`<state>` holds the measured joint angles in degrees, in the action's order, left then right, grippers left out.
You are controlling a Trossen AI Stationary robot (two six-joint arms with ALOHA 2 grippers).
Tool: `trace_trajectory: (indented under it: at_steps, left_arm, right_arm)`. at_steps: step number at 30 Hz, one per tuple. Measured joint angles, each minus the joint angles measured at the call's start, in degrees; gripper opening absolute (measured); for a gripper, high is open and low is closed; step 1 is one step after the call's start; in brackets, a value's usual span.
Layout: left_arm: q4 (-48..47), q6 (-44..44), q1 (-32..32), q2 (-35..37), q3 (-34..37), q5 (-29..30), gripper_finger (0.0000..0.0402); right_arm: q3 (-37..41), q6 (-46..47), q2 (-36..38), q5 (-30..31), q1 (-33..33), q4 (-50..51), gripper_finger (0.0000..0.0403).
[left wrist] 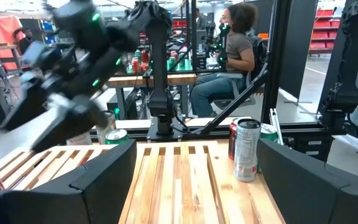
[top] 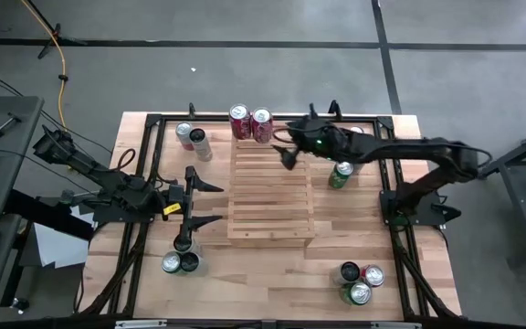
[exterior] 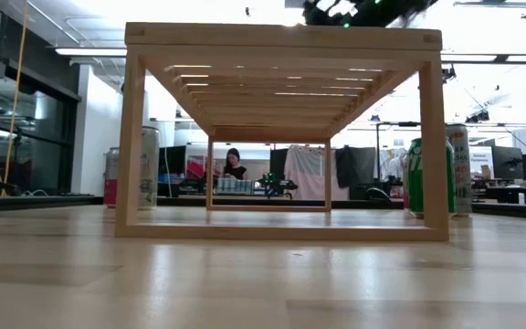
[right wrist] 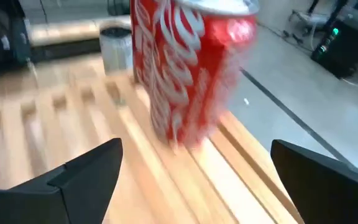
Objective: Place canned beverage on shelf
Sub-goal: Align the bottom right coke soda can with the other coke soda can on the shelf
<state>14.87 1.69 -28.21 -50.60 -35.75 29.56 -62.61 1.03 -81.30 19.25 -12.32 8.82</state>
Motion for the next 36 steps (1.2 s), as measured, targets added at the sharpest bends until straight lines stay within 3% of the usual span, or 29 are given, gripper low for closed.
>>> trace_trajectory:
  at_steps: [4,7,16,20,25,29,33,36]
  left_arm:
    - [0.09,0.0,0.0,-0.01,0.0,0.0,0.0323]
    - [0.03,0.02,0.0,-0.01,0.0,0.0,0.0323]
    - [-0.08,0.02,0.04,-0.01,0.0,0.02,0.0323]
    - [0.01,0.96,0.07,-0.01,0.0,0.22,0.0323]
    - [1.38,1.53,0.07,-0.01,0.0,1.07,0.0323]
    - [1.33,1.55,0.07,-0.01,0.0,1.17,0.0323]
    - [1.22,1.45,0.07,-0.01,0.0,1.18,0.0323]
    - [0.45,1.41,0.04,-0.01,0.0,1.16,0.0323]
  right_arm:
    - [0.34,2.08,7.11,5.96,3.77,12.04,0.0396]
    - [3.12,4.31,12.61,10.53,7.15,15.46,0.0397]
    - [19.25,12.18,27.9,21.67,13.7,12.31,0.0397]
    - [23.36,14.19,32.85,22.59,13.52,9.36,0.0397]
    - [23.13,14.85,34.86,23.23,12.66,9.27,0.0397]
    - [22.88,18.95,34.74,29.27,11.97,10.06,0.0397]
    - [22.97,29.61,34.4,36.48,9.94,18.59,0.0397]
    - [23.01,41.35,34.4,38.31,7.51,29.36,0.0397]
